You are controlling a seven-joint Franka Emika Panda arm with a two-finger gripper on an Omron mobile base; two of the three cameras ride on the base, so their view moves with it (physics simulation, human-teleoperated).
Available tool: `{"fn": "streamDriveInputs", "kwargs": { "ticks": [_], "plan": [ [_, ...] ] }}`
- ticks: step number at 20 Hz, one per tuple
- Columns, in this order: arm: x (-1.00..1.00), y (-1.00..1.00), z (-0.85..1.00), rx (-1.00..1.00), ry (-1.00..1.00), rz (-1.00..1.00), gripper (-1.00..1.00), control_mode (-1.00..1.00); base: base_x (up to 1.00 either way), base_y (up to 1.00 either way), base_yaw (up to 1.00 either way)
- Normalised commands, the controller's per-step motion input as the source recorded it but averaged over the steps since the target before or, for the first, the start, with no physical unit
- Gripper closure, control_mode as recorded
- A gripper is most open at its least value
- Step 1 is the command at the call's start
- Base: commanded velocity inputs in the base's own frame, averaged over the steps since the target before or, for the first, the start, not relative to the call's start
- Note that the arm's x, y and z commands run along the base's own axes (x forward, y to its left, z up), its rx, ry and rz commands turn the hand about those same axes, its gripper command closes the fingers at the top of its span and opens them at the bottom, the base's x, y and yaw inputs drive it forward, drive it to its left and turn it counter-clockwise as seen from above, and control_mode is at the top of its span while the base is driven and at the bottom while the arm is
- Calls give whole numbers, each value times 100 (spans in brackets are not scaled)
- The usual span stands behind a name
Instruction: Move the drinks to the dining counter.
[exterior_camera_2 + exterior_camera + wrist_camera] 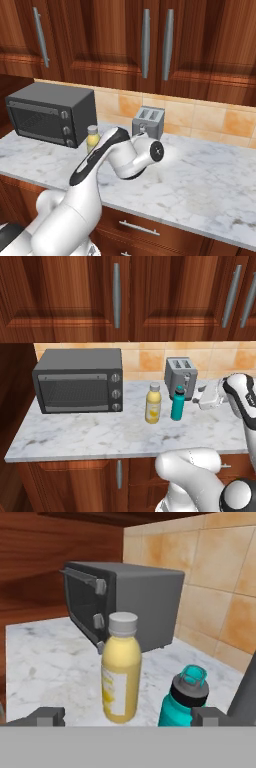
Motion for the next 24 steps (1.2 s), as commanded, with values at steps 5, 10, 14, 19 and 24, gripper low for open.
{"fn": "streamDriveInputs", "kwargs": {
  "ticks": [5,10,14,19,24],
  "plan": [
    [22,0,-8,0,0,0,-100,-100,0,0,0],
    [30,0,-7,0,3,-1,-100,-100,0,0,0],
    [31,0,-10,0,4,-1,-100,-100,0,0,0],
    [29,0,-13,1,4,-1,-100,-100,0,0,0],
    [28,0,-18,0,4,-1,-100,-100,0,0,0]
  ]
}}
